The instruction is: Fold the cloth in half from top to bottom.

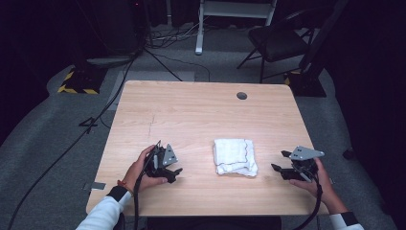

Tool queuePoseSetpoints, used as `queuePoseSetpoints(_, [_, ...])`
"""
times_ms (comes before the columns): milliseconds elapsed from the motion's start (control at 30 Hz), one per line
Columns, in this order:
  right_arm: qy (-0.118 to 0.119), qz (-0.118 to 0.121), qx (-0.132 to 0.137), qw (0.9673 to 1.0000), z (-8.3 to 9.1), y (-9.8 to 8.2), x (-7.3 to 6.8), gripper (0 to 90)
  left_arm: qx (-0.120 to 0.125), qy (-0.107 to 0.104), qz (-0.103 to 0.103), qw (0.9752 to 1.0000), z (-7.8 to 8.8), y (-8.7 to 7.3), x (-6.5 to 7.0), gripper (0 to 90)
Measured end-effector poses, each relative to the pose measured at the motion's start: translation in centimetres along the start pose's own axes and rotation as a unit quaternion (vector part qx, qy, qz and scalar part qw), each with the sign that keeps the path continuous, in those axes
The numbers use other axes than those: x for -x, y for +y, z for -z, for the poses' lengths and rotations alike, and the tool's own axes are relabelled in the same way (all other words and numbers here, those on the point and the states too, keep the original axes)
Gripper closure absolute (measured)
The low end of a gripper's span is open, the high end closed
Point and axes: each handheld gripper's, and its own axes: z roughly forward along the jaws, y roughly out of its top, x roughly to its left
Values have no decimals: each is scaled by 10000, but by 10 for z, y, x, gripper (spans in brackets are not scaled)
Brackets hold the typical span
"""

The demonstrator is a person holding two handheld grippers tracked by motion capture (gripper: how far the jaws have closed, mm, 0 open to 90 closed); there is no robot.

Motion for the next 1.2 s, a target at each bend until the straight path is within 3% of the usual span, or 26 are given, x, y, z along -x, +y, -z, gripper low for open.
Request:
queuePoseSetpoints(433, [-155, -231, -115, 9995, 6, -22, 7, 324, -191, 242, 287, 9991, 13, -32, -4, 181])
queuePoseSetpoints(767, [-205, -469, -121, 9986, 11, -39, 11, 311, -188, 192, 628, 9977, 19, -49, -8, 181])
queuePoseSetpoints(900, [-212, -626, -121, 9977, 14, -46, 14, 297, -89, 125, 800, 9967, 21, -57, -14, 181])
queuePoseSetpoints(1200, [-261, -1070, -82, 9939, 19, -70, 20, 271, -80, 105, 958, 9953, 25, -75, -23, 177])
